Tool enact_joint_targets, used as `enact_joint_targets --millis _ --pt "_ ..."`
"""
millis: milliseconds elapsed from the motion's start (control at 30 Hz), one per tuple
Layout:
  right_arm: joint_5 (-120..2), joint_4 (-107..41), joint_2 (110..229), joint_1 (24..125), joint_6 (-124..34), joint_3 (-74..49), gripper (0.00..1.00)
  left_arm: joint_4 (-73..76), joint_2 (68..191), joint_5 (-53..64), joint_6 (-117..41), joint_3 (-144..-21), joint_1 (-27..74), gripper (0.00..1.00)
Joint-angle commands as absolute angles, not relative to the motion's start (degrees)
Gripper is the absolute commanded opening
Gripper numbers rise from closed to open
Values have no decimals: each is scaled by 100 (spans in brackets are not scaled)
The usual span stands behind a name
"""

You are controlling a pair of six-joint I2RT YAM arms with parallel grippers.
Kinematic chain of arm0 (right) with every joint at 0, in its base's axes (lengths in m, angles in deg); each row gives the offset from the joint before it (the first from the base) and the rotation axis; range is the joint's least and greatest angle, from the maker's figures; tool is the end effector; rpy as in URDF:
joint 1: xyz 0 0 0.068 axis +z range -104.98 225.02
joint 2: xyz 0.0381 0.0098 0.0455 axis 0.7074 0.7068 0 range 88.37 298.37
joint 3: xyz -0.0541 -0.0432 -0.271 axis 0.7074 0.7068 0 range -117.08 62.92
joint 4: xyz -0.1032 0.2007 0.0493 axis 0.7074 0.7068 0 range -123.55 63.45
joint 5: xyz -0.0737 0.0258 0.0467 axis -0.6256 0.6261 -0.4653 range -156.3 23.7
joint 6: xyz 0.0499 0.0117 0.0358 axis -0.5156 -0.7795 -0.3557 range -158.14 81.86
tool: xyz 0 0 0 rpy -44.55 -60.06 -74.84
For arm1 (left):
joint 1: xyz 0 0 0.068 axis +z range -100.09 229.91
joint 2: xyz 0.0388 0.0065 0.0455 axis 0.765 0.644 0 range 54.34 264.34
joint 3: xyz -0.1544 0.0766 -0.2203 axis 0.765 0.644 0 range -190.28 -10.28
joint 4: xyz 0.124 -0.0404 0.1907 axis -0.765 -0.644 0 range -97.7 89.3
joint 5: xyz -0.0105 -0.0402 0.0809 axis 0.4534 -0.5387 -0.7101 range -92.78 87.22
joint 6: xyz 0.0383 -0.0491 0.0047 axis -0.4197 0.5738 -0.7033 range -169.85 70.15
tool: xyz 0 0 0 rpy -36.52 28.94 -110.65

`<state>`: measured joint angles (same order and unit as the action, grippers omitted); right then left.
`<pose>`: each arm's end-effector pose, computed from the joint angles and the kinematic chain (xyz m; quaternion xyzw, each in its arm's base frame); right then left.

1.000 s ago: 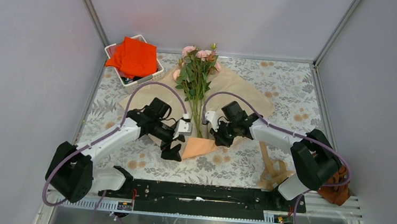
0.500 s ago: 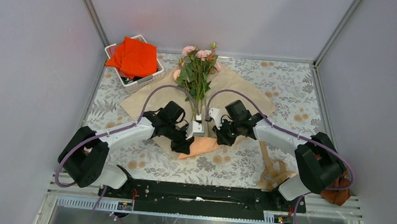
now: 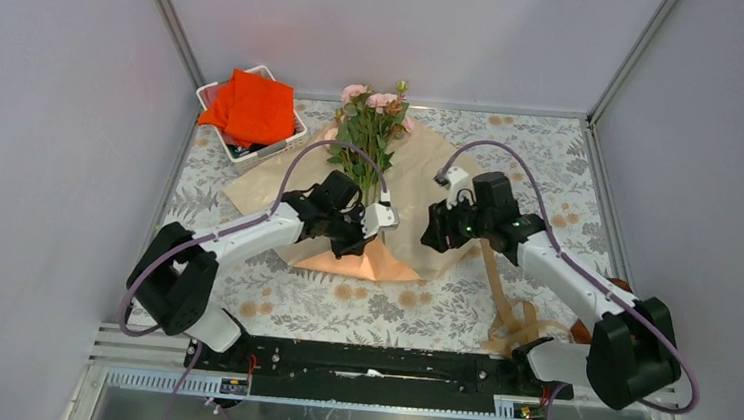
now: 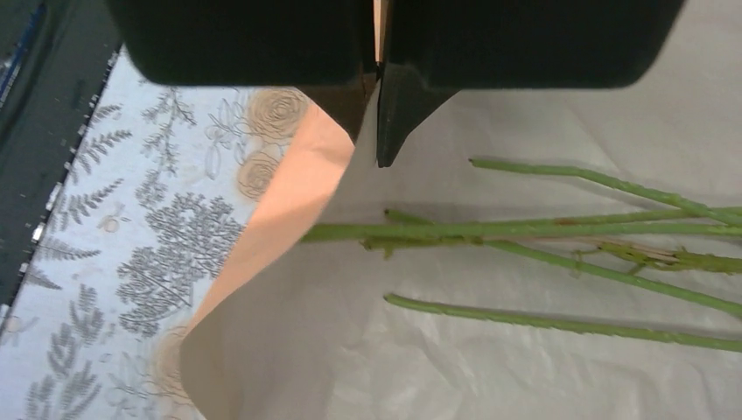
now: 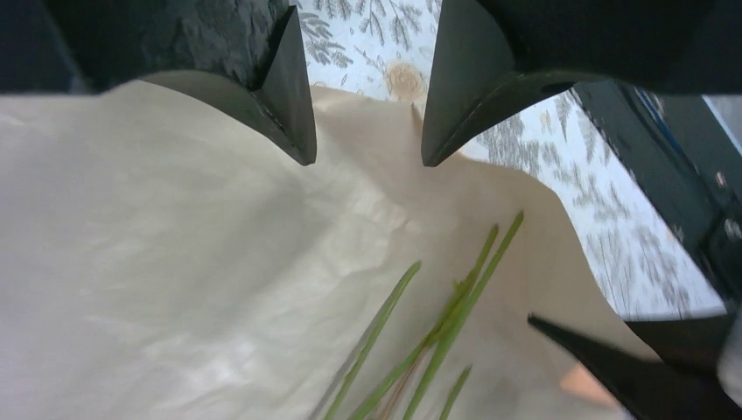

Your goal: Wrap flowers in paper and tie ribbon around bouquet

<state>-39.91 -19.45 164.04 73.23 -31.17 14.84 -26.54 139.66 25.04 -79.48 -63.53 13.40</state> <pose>0.2154 0.1396 0.2534 -0.3575 0.8186 0.2782 0.3531 0.2048 -0.1792 0.2236 0.5647 0.7455 -0.2467 0.2540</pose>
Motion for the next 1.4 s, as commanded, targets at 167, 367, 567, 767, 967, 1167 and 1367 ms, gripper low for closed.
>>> enact_joint_targets --millis 167,367,567,767,967,1167,1367 --pt "-4532 -2603 16978 6986 -4681 1196 46 -2768 14538 1667 -7903 -7211 1344 0" --pt "-4142 -2397 18365 6981 -5015 714 37 -2775 14755 1488 -7794 -7365 1454 0" --pt "-4599 -2268 18948 6868 -5129 843 30 -2757 15042 1451 -7595 -7438 1802 0" --pt "-4716 -2114 18755 6805 -4941 945 33 -2654 15446 1626 -7389 -7504 2080 0" --pt "-3865 -2191 17980 6814 -4349 939 46 -2637 15626 1717 -7394 -7490 2099 0" --pt "-2790 -3239 17482 6814 -4580 1234 59 -2609 15647 1778 -7380 -7469 2126 0" --pt "-2370 -3991 17838 7020 -5063 1423 73 -2608 15639 1807 -7366 -7477 2126 0"
